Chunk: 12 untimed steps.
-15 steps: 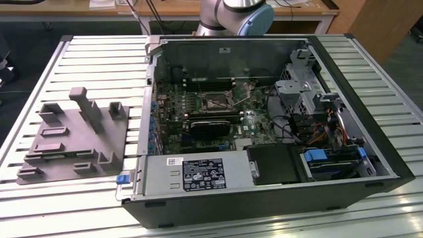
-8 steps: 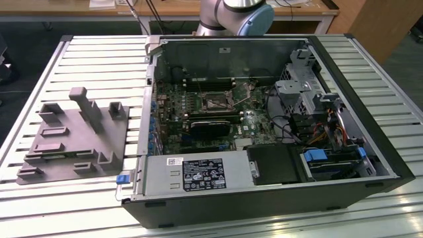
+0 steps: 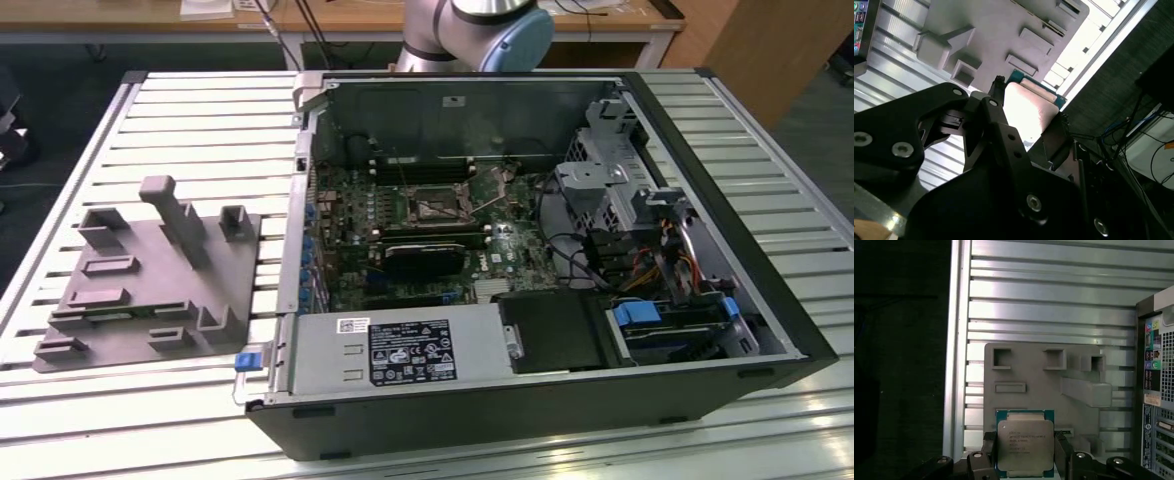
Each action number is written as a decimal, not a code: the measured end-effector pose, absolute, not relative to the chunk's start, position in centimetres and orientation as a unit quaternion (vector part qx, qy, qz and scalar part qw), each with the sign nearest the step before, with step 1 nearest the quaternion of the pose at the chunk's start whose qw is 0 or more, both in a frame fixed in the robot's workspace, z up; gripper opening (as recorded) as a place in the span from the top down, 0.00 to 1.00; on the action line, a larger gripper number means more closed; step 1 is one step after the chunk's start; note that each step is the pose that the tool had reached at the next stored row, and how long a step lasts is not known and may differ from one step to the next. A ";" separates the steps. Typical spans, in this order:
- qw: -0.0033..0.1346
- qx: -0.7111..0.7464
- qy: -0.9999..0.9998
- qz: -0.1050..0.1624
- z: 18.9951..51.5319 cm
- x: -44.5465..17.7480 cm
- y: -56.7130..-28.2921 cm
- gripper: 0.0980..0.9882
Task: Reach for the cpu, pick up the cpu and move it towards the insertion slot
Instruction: 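Pick up the cpu and move it towards the insertion slot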
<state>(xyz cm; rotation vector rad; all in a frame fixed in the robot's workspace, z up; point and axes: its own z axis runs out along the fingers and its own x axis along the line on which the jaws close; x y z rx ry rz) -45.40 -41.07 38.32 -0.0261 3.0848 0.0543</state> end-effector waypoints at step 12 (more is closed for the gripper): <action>0.028 -0.008 0.999 0.018 38.3 -43.1 -41.1 0.50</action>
